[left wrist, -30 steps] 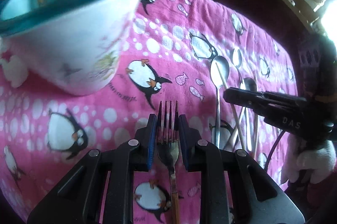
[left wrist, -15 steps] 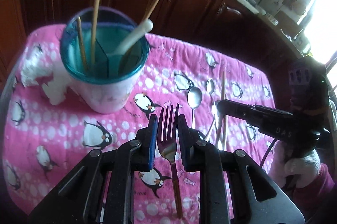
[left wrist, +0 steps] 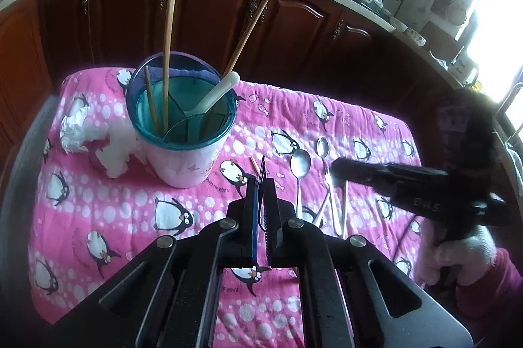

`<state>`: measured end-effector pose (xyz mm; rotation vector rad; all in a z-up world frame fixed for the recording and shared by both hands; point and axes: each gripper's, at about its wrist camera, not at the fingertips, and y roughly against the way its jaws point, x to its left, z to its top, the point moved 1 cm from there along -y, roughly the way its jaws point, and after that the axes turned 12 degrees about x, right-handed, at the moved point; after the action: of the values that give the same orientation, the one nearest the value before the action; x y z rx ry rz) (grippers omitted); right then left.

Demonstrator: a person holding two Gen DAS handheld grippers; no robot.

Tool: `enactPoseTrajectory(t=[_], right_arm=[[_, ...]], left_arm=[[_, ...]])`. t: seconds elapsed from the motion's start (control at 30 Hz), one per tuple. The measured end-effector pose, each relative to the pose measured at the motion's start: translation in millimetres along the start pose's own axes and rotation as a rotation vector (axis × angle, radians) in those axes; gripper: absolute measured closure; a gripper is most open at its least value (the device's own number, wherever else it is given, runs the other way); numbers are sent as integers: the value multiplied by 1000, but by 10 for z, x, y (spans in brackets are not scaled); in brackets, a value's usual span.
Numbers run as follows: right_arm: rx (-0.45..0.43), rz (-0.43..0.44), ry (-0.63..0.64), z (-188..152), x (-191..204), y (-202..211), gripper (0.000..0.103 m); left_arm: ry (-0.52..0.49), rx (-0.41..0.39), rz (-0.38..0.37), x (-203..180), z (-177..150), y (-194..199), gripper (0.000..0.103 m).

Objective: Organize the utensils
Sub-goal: 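Carry the chopstick and fork in both tools over the floral cup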

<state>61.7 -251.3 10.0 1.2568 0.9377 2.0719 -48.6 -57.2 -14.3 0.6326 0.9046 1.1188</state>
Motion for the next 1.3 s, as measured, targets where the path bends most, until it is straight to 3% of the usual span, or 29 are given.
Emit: enactPoseTrajectory(t=[0.07,0.27,0.4,0.47,0.53,0.6,0.8,1.03,1.2,1.23,1.3], right_arm=[[48,-43,-24,26,-113,-185,92],[186,-82,-69,242,-301,-913,91],[275,-168,-81,359,-370,-1382,90],[253,-181,-59,394,-345,-1396,90],[262,-182,-39,407,-316,-1365,97],[226,-155,-21,391,-264,-1206,97],[81,-49,-16,318,-151,-443,98],[-87,-3,67,427,254,330,99],[-57,-59,112,510,323,226,99],[-27,-70,107,503,290,120,94],[75,-111,92,476,191,-243,71]], left_arm=[[4,-1,-2,12,-17,29,101],[2,-24,16,60,-6,219,101],[23,-38,29,146,5,333,101],[29,-44,33,183,7,373,101],[37,-50,37,226,6,410,101],[43,-56,38,258,9,440,101],[35,-93,44,284,99,596,101],[35,-167,79,386,338,923,101],[46,-215,106,451,440,1094,101],[48,-219,107,468,434,1109,101],[55,-220,103,499,425,1112,101]])
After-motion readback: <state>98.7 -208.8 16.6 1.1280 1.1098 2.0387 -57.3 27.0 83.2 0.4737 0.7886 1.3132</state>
